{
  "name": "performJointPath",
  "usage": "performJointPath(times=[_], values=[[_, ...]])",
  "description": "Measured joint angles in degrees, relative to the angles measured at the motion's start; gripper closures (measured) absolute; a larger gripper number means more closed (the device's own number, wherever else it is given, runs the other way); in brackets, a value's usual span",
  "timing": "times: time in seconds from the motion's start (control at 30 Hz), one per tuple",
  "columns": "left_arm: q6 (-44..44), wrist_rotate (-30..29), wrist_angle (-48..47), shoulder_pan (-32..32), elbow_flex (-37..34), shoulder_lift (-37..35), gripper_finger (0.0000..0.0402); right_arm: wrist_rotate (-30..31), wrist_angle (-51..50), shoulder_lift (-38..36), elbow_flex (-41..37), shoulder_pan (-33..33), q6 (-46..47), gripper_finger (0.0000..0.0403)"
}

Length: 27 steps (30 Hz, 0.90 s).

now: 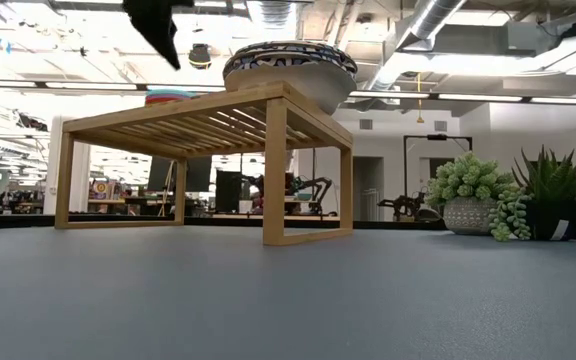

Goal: Place and stack bowls onto a shelf
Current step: Return to Home Position

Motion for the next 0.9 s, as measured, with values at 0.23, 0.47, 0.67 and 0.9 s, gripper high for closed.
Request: performJointPath(times=[0.23,0.47,0.67,0.9], values=[[-11.0,12.0,0.1,-1.0,8.7,0.0,0.0266,0.0,0.1,-1.7,0.0,2.4,-9.0,0.0166],[-17.8,25.7,6.1,-3.5,13.6,-0.8,0.0264,2.5,0.0,-3.5,0.0,5.0,-5.9,0.0166],[-16.3,40.7,17.1,-4.2,12.8,-6.9,0.0264,3.4,4.2,-11.2,-2.5,8.4,-6.9,0.0166],[-17.7,40.3,24.1,-4.2,-3.0,-21.3,0.0264,9.1,15.1,-29.3,-23.0,15.3,-2.7,0.0165]])
